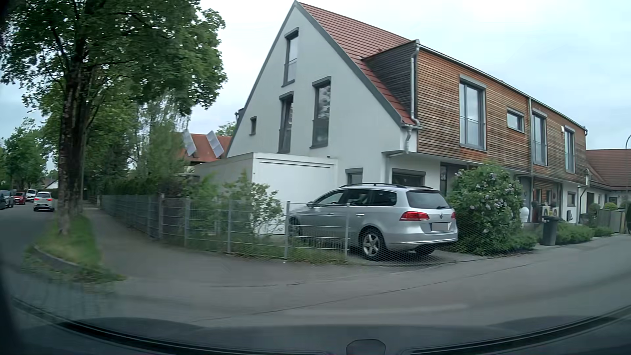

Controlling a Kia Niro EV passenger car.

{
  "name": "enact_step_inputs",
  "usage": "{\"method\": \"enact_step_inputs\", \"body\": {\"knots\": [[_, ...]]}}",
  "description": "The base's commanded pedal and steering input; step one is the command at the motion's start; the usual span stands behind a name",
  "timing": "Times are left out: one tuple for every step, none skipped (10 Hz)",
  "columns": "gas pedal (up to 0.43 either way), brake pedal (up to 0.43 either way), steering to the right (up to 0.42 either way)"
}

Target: Follow the waypoints while adhering to traffic rules and regulations

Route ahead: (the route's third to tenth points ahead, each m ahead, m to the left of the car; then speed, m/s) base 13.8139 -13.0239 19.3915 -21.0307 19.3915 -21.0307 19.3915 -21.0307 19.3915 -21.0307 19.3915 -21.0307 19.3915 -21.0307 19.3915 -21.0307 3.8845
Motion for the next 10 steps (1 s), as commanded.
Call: {"method": "enact_step_inputs", "body": {"knots": [[0.087,0.0,0.546],[0.087,0.0,0.547],[0.098,0.0,0.546],[0.098,0.0,0.544],[0.118,0.0,0.536],[0.118,0.0,0.518],[0.118,0.0,0.493],[0.118,0.0,0.47],[0.118,0.0,0.445],[0.118,0.0,0.419]]}}
